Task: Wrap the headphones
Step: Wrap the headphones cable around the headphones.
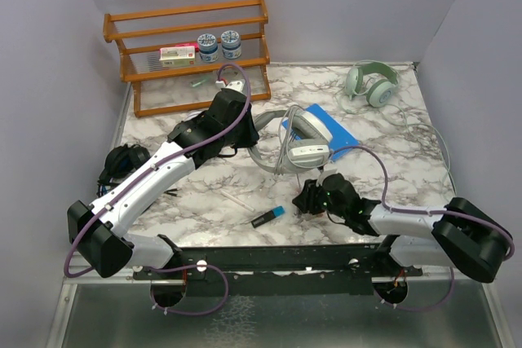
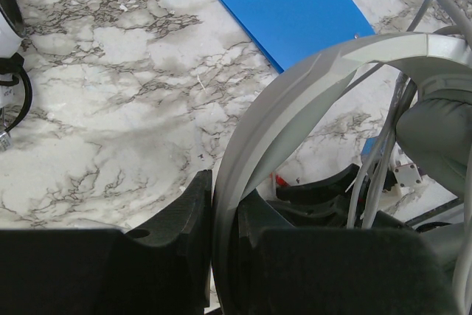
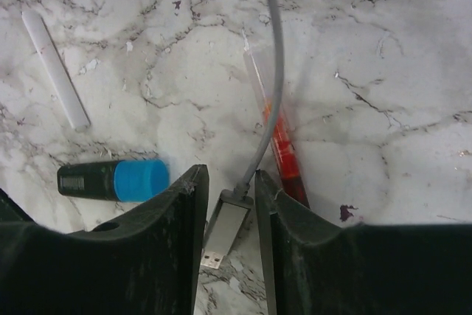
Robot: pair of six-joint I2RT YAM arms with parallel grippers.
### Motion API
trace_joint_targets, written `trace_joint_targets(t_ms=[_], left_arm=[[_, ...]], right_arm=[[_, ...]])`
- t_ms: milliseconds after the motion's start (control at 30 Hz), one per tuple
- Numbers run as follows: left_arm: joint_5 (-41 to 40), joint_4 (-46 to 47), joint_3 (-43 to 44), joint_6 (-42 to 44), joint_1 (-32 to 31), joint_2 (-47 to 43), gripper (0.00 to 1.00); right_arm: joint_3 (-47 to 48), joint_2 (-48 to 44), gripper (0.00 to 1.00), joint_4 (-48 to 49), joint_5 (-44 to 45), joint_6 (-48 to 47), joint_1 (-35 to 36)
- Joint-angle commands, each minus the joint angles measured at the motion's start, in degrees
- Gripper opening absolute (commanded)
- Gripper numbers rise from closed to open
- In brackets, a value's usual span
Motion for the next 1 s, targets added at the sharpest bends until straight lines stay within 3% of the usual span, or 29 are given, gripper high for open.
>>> trace_joint_targets(t_ms=[0, 367, 467, 533, 767, 967], left_arm=[[0.2, 2.6, 2.7, -2.3, 0.0, -2.5, 0.00], [0.0, 2.6, 2.8, -2.1, 0.0, -3.0, 0.00], [-0.2, 2.6, 2.8, -2.4, 0.1, -3.1, 0.00], [-0.3, 2.7, 2.8, -2.6, 0.1, -3.2, 0.00], [-0.6, 4.3, 1.5, -4.4, 2.2, -4.1, 0.00], [5.0, 5.6, 0.6, -7.5, 9.5, -2.6, 0.00]], right_arm=[[3.9, 4.8, 0.42, -2.7, 3.0, 1.6, -0.1], [10.6, 14.8, 0.42, -4.5, 11.3, -1.0, -0.1], [11.5, 16.9, 0.35, -5.2, 12.3, -3.5, -0.1], [11.4, 17.2, 0.23, -6.0, 12.4, -5.1, -0.1], [7.3, 8.6, 0.02, -7.4, 12.3, -6.9, 1.7], [5.6, -2.8, 0.01, -8.8, 1.6, -11.2, 2.4]])
